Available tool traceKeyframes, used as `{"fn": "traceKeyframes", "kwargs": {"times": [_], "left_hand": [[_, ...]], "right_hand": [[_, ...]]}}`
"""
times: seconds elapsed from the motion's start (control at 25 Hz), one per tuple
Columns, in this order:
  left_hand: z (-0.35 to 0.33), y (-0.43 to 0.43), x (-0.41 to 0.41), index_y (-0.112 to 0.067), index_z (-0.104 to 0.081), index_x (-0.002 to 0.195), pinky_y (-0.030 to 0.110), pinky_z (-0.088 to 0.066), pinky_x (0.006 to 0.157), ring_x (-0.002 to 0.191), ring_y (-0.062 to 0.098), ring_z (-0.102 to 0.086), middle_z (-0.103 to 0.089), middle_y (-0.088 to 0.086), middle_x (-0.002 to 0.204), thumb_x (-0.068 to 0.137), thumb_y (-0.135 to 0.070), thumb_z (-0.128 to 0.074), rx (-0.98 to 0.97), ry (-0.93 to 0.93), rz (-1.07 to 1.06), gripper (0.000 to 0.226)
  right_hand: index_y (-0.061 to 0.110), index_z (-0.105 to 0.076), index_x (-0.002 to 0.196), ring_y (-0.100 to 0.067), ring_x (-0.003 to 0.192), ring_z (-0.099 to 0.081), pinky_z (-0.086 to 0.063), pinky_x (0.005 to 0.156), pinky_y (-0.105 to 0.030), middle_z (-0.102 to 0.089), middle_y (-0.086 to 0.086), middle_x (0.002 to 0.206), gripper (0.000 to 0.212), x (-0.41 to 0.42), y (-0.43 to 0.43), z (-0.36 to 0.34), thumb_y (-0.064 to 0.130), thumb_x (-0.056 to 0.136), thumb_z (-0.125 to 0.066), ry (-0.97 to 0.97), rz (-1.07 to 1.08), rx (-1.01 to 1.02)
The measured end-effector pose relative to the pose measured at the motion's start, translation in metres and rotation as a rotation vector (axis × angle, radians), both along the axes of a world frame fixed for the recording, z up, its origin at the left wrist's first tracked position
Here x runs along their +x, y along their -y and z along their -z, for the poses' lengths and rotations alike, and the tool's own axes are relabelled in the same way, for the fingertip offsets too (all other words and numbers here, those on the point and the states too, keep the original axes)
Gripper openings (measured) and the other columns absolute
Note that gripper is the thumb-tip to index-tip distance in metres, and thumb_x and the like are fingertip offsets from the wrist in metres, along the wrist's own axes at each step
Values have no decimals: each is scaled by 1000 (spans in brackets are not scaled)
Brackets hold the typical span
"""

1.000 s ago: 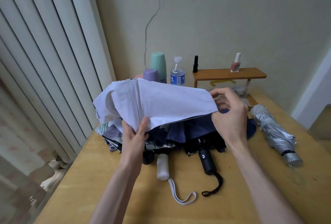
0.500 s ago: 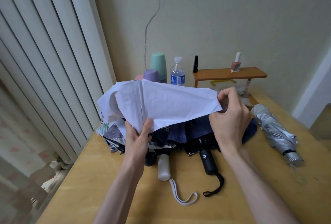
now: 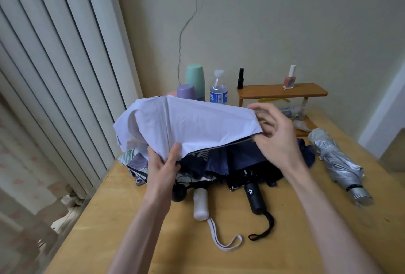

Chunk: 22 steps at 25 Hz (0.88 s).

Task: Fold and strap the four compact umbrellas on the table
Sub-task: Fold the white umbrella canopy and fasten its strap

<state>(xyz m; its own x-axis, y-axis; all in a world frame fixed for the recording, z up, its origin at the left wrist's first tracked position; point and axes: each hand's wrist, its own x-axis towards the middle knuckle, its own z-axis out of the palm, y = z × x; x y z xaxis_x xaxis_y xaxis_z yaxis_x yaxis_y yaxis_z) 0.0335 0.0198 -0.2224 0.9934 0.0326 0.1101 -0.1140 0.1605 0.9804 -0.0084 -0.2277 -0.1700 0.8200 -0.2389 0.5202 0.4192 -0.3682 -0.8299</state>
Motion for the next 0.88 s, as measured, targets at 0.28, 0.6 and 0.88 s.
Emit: {"fn": "traceKeyframes", "kwargs": {"times": [0.28,0.6,0.88], "left_hand": [[-5,-31,8,-29,-47,148,19,-54,82,120,11,-67,-67,-8,134,102,-26,-69,183,66,63,51],[-8,-33,6,-34,-48,145,18,-56,81,117,8,-68,-67,-10,132,102,-26,-69,194,66,100,49],[-9,-31,6,-30,-51,141,24,-55,85,117,14,-69,-69,-7,130,102,-25,-69,175,46,99,43]], "right_hand": [[29,-71,124,-10,119,-65,-46,102,-28,-70,5,122,29,-10,4,-16,44,101,-62,-327,-335,17],[11,-78,89,-7,89,-70,-52,79,-14,-73,2,97,24,-7,11,-6,34,89,-82,-405,-217,-215],[11,-75,90,-9,71,-70,-54,76,-22,-80,-6,88,22,-18,23,-14,32,88,-81,-488,-213,-23]]}}
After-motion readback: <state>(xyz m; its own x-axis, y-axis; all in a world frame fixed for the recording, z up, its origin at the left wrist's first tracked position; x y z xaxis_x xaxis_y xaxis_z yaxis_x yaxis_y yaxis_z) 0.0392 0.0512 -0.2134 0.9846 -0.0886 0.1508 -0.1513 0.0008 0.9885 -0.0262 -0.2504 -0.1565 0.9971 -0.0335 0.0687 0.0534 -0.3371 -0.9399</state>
